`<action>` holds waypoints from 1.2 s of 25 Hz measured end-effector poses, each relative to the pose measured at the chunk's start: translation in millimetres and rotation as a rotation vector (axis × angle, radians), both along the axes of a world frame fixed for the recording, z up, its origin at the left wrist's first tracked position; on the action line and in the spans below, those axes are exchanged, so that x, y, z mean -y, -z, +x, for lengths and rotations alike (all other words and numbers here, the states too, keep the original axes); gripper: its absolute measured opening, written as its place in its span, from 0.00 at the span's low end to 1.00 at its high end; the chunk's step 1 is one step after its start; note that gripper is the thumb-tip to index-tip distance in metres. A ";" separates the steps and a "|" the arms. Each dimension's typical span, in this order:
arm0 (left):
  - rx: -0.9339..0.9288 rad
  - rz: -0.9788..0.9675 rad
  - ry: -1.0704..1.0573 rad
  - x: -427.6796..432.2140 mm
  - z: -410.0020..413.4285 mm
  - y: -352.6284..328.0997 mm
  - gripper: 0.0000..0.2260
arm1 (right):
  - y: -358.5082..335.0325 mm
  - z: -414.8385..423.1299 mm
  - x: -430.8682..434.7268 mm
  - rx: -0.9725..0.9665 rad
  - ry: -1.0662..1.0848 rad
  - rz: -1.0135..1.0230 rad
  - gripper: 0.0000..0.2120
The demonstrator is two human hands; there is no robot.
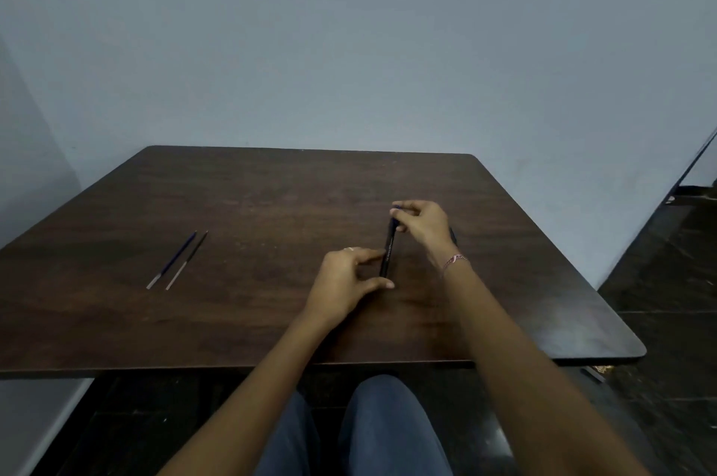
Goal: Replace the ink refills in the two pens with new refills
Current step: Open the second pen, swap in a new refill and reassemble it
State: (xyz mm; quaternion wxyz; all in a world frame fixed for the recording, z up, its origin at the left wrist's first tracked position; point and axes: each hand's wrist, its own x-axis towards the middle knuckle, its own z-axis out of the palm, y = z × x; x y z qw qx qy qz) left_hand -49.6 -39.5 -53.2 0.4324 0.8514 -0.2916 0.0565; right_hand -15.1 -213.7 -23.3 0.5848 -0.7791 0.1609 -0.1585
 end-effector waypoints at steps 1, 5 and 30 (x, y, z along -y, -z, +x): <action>0.012 0.033 0.004 12.4 -1.4 1.3 0.26 | -4.5 -1.9 12.8 -0.027 -0.031 -0.054 0.11; 0.055 0.077 0.000 59.9 -10.3 3.3 0.30 | -17.9 -4.1 54.4 -0.093 -0.091 -0.462 0.11; 0.027 0.331 0.068 108.3 -0.2 6.5 0.53 | 5.7 -12.2 62.7 -0.233 -0.106 -1.065 0.19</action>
